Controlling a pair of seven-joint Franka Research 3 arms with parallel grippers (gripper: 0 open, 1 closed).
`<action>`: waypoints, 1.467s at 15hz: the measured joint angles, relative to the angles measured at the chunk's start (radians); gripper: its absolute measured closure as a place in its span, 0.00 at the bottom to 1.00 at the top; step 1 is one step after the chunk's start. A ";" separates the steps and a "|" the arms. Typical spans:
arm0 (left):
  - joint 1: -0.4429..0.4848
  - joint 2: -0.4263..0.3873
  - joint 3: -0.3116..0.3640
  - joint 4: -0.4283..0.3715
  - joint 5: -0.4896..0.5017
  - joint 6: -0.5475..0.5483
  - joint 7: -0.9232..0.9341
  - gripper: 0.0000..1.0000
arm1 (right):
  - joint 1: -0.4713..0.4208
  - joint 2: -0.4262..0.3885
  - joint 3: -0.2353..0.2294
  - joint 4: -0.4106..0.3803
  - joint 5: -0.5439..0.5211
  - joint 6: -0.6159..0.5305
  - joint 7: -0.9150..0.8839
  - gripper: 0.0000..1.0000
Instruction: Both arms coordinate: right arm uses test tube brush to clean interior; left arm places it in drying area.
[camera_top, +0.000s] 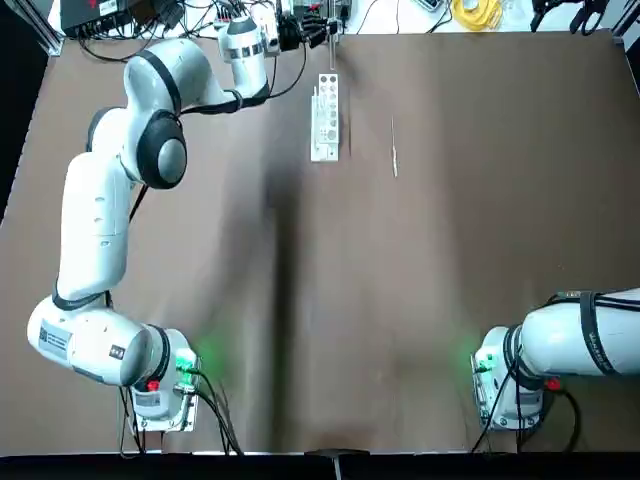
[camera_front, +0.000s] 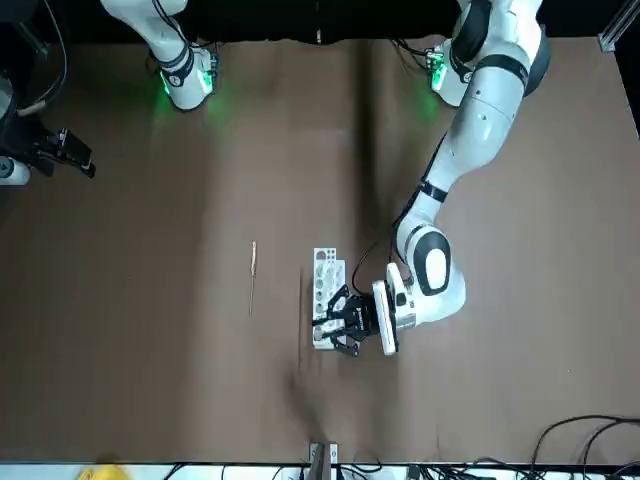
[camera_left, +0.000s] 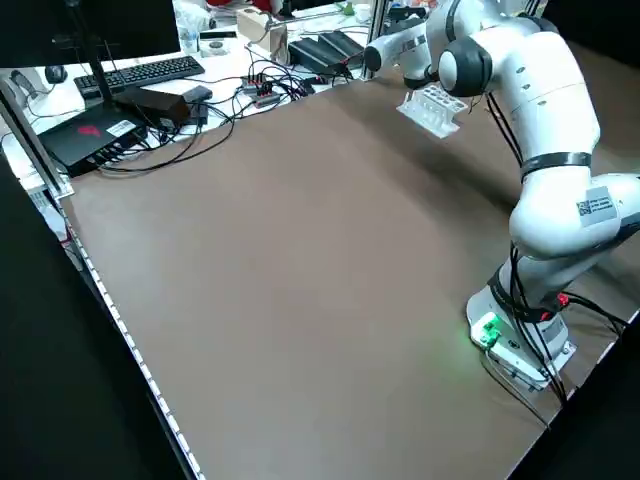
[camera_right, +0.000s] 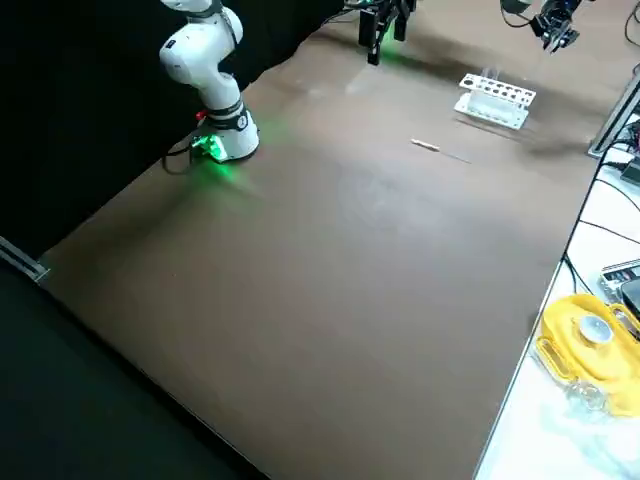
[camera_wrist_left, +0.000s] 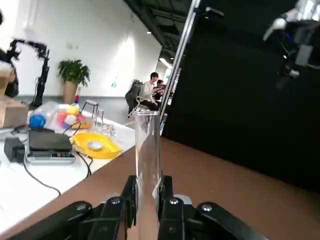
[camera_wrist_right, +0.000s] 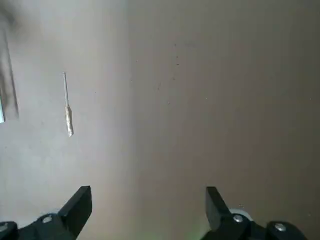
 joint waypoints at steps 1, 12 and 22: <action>0.000 -0.011 0.001 -0.010 0.000 0.012 -0.053 0.76 | 0.000 0.001 0.000 0.000 0.000 0.000 0.000 0.00; 0.000 -0.098 0.001 -0.088 0.000 0.194 -0.739 0.77 | 0.000 0.003 0.001 0.000 0.000 0.000 0.000 0.00; 0.002 -0.106 0.004 -0.089 0.146 0.151 -1.539 0.77 | 0.000 0.009 0.003 -0.001 0.000 0.000 0.000 0.00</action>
